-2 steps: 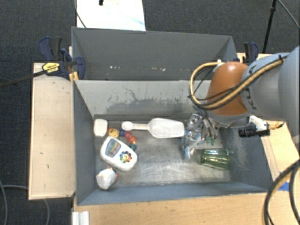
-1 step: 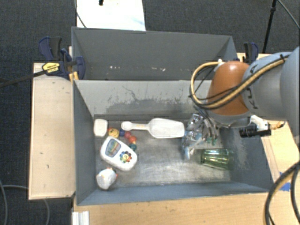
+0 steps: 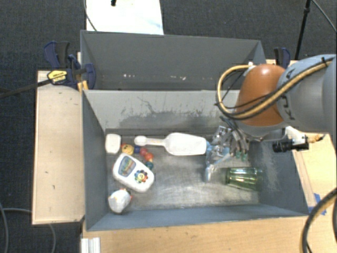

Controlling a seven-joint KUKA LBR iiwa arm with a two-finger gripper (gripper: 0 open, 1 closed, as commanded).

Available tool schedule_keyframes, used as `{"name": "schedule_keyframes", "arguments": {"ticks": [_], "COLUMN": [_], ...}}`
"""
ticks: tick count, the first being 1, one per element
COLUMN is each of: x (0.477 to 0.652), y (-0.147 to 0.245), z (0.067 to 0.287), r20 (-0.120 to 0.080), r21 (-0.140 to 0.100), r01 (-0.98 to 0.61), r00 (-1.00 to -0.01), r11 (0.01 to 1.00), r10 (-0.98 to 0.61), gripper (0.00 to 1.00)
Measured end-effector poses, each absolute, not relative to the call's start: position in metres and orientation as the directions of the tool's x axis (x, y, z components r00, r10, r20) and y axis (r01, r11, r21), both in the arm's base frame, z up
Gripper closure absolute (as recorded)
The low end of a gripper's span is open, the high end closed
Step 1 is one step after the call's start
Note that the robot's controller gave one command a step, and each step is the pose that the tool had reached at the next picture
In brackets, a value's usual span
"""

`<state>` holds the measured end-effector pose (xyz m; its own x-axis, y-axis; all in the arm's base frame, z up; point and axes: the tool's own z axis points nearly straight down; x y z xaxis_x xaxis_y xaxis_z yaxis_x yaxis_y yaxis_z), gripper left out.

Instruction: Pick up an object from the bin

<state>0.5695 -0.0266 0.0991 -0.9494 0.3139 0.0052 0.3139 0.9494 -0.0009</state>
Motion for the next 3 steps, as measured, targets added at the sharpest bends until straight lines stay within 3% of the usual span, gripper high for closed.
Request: {"name": "schedule_keyframes", "arguments": {"ticks": [2, 3], "x": [0.572, 0.572], "y": [-0.026, -0.026], "z": [0.141, 0.151], "r20": [-0.003, -0.005], "r21": [0.001, 0.002], "r01": [0.312, 0.311], "r00": [-0.950, -0.950], "r11": [0.950, 0.950], "r10": [0.312, 0.311], "gripper": [1.00, 1.00]}}
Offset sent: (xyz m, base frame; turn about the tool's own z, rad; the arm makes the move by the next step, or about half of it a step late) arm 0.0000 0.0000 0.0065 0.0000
